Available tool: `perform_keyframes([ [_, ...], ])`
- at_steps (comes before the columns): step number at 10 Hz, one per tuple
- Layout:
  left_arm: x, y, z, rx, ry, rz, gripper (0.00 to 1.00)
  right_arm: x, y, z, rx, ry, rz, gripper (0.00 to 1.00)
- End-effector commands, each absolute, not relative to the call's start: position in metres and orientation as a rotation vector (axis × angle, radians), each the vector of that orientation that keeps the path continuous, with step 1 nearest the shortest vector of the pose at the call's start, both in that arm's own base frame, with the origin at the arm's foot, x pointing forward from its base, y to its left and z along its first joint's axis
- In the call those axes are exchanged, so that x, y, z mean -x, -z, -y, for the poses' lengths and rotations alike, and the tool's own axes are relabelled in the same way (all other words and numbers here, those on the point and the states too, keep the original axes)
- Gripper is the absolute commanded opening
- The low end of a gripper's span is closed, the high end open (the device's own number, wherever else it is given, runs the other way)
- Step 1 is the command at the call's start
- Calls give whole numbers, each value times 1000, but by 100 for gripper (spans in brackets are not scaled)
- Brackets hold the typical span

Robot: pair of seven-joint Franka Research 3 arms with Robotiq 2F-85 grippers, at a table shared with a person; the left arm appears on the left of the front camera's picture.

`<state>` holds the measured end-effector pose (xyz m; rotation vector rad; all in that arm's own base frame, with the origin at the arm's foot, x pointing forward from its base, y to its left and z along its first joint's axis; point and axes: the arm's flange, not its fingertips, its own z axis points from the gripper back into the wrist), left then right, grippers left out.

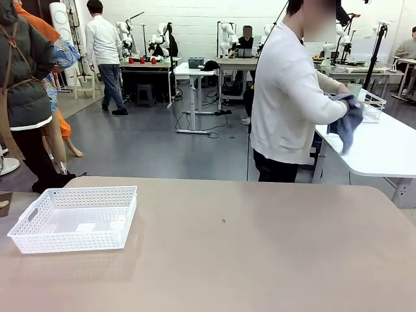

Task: Clean and organize the cups into the basket.
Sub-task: Pick up the Organizing basket and move it to the center of the table, then pick up the Reusable plastic cup from the right side of the table and place it inside the Organizing basket.

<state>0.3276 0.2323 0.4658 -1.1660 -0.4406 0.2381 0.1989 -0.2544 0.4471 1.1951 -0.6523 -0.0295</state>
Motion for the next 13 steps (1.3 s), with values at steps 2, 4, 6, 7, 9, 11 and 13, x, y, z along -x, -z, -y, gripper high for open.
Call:
perform_keyframes([
  [2,-328,-467,-233,1171,-224,443,100,-198,-447,255,-1204,24,659,100],
  [4,-328,-467,-233,1171,-224,443,100,-198,-447,255,-1204,24,659,100],
  [6,-328,-467,-233,1171,-224,443,100,-198,-447,255,-1204,24,659,100],
  [7,-328,-467,-233,1171,-224,443,100,-198,-447,255,-1204,24,659,100],
  [9,-328,-467,-233,1171,-224,443,100,-198,-447,255,-1204,24,659,100],
  [11,-328,-467,-233,1171,-224,443,100,-198,-447,255,-1204,24,659,100],
  [13,-328,-467,-233,1171,-224,443,100,-198,-447,255,-1204,24,659,100],
])
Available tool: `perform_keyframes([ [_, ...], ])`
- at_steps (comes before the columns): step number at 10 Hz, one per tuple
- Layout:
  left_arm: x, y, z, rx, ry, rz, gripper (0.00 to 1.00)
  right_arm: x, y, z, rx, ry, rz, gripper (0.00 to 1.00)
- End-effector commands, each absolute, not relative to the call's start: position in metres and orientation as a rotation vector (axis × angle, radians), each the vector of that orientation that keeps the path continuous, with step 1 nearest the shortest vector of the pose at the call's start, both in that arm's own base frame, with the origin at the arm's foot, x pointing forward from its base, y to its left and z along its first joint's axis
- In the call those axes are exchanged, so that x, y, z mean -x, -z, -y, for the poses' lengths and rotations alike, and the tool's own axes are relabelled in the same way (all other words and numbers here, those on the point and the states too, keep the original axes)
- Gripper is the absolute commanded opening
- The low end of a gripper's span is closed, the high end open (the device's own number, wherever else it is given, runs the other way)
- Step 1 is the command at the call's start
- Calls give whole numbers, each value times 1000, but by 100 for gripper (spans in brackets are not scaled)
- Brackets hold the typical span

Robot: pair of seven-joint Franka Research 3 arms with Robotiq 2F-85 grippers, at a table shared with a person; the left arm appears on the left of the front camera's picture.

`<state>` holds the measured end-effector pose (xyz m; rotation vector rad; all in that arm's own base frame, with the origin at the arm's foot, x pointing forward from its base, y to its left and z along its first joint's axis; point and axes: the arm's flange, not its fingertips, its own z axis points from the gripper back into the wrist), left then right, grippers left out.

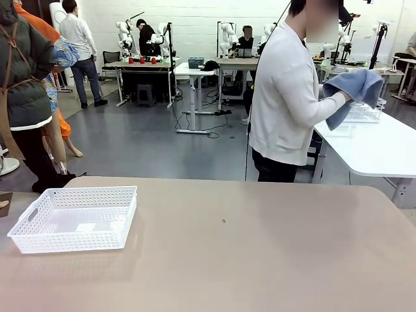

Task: Clean and organize the cups into the basket.
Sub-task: Pick up the Organizing basket and move it to the center of the table, then pick up the Reusable plastic cup from the right side of the table and place it inside the Organizing basket.

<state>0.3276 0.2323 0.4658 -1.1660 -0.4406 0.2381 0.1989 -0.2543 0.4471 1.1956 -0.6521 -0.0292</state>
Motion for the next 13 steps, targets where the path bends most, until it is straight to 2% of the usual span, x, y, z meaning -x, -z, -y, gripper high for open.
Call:
perform_keyframes([
  [1,-328,-467,-233,1171,-224,443,100,-198,-447,255,-1204,24,659,100],
  [13,-328,-467,-233,1171,-224,443,100,-198,-447,255,-1204,24,659,100],
])
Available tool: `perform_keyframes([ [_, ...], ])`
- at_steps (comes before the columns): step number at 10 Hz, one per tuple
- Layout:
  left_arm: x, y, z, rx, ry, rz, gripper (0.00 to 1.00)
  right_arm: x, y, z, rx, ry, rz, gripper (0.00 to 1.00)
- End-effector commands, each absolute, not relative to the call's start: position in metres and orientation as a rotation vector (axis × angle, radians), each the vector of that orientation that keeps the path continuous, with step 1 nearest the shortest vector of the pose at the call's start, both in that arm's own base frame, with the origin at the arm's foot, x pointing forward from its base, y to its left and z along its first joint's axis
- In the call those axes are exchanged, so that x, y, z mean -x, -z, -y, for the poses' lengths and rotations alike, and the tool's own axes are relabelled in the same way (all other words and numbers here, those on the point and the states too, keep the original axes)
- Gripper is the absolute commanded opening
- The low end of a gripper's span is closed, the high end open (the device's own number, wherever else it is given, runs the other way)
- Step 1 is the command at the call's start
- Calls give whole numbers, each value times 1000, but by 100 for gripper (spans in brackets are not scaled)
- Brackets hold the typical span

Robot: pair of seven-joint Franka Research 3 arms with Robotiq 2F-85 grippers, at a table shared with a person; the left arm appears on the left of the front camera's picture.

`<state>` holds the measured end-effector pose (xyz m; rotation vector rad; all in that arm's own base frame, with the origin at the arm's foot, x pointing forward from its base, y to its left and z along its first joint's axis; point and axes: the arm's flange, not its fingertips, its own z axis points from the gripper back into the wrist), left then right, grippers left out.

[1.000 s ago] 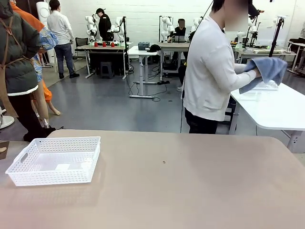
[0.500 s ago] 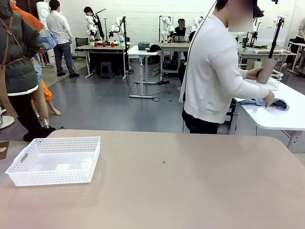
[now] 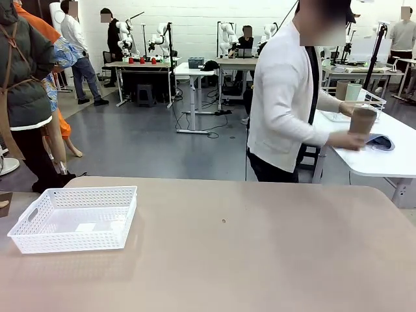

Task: Clean and organize the cups into the basket.
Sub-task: Pick up the Organizing basket and move it to the center of the table, then pick up the Reusable plastic cup from the right side of the table and place it inside the Organizing basket.

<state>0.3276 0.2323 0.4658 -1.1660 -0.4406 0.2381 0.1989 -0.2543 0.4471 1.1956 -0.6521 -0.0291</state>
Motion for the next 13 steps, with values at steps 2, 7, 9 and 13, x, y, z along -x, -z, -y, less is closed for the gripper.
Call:
perform_keyframes([
  [2,-328,-467,-233,1171,-224,443,100,-198,-447,255,-1204,24,659,100],
  [7,-326,-493,-229,622,-136,596,100,-222,-444,244,-978,-540,858,100],
  [9,-330,-507,-216,273,-163,568,100,-264,-423,238,-794,-689,985,100],
  [13,-367,-499,-182,-50,-174,430,100,-288,-386,178,-781,-909,846,100],
])
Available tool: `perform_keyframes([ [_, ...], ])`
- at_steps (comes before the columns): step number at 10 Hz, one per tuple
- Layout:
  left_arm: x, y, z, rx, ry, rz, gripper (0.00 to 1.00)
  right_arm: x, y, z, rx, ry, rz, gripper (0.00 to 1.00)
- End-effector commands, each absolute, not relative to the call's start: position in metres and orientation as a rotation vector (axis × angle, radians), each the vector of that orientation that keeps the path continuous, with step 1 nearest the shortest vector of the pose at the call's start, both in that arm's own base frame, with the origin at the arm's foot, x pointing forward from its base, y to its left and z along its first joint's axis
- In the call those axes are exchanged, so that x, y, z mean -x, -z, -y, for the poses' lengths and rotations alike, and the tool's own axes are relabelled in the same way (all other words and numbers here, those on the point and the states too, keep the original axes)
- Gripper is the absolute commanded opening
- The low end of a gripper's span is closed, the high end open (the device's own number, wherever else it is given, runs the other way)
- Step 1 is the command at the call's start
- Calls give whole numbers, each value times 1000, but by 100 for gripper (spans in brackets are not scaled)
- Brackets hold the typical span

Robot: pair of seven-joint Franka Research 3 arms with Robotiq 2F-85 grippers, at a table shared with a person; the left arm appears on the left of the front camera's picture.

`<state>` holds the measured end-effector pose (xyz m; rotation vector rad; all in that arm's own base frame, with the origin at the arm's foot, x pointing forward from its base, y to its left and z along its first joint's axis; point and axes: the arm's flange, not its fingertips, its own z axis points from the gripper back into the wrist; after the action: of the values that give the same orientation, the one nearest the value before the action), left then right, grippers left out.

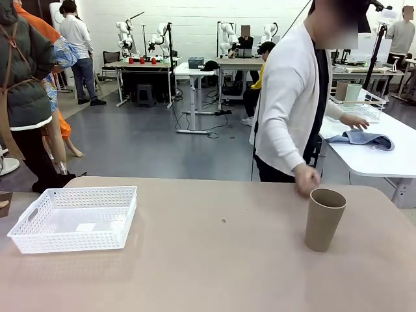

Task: Clean and organize the cups into the basket.
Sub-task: Pick up the Organizing basket and move it to the center of the table, then pick up the Reusable plastic cup from the right side of the table and place it inside the Organizing basket.

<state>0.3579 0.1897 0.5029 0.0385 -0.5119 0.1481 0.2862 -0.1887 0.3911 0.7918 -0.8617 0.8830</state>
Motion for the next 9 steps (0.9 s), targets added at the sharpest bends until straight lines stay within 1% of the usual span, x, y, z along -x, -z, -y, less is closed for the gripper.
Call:
perform_keyframes([
  [1,-375,-493,-176,-88,-182,422,100,-291,-382,170,-778,-926,825,100],
  [2,-379,-489,-173,-110,-187,421,100,-291,-381,166,-792,-923,821,100],
  [3,-380,-487,-177,-97,-197,443,100,-287,-382,170,-844,-899,787,100],
  [4,-374,-486,-174,-102,-169,432,100,-293,-381,170,-802,-917,820,100],
  [8,-374,-486,-174,-102,-169,432,100,-293,-381,169,-811,-919,814,100],
  [9,-375,-485,-175,-92,-171,433,100,-298,-380,163,-676,-1049,897,100],
])
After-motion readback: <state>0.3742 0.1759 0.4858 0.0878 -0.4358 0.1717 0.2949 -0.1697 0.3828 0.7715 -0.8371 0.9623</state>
